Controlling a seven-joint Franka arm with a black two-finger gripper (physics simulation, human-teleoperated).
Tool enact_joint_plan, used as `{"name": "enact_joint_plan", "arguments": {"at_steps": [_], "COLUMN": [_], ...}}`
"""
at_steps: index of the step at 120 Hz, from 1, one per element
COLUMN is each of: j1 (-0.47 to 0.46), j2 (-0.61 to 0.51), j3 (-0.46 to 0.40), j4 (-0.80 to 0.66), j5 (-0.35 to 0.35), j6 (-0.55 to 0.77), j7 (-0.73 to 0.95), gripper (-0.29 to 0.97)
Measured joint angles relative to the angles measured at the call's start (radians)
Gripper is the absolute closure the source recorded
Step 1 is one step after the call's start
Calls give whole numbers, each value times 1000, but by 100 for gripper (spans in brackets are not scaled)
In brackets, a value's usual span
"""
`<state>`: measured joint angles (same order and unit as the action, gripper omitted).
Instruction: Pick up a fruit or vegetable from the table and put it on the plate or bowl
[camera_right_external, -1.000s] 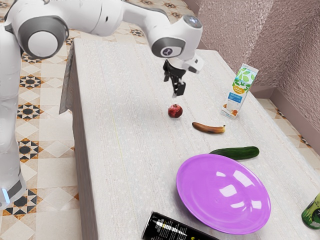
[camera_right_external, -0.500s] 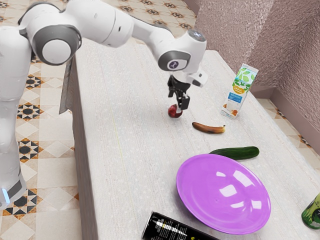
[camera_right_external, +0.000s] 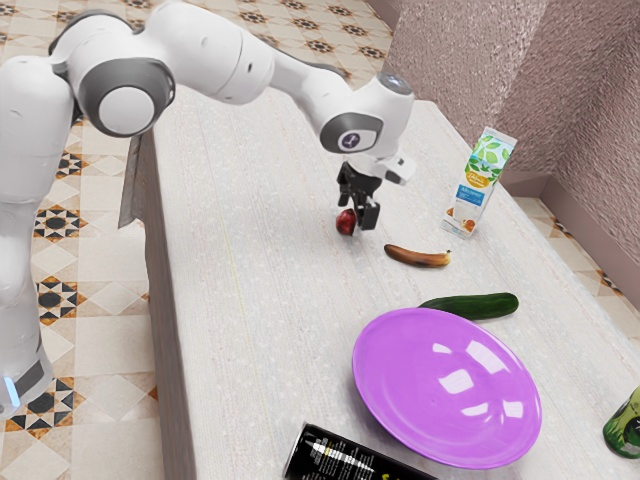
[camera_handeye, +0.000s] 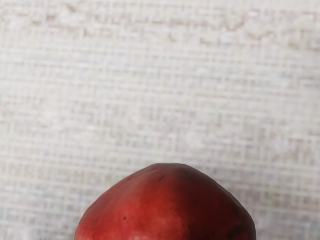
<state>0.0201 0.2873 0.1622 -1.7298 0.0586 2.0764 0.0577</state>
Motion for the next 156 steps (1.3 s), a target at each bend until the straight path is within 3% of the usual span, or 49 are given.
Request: {"name": "enact_joint_plan", "arguments": {"at_steps": [24,46,66,76,89,115,134,156], "j1": [4,3,-1,-10,-11,37,54,95], "j2": [17,20,12,11,11,23,31,151], "j3": [-1,-1,-3,-38,-156,-455,-618,-914], "j4": [0,2,22,108,201,286,302,417], "j5": [-19,-21,-10,15,89,251,338,526], "j6": [1,2,0,-35,-103,-183,-226,-379], "j7": [14,22,24,23,15,-17,-43,-80], "gripper": [2,30,32,33,32,32,32,32]}}
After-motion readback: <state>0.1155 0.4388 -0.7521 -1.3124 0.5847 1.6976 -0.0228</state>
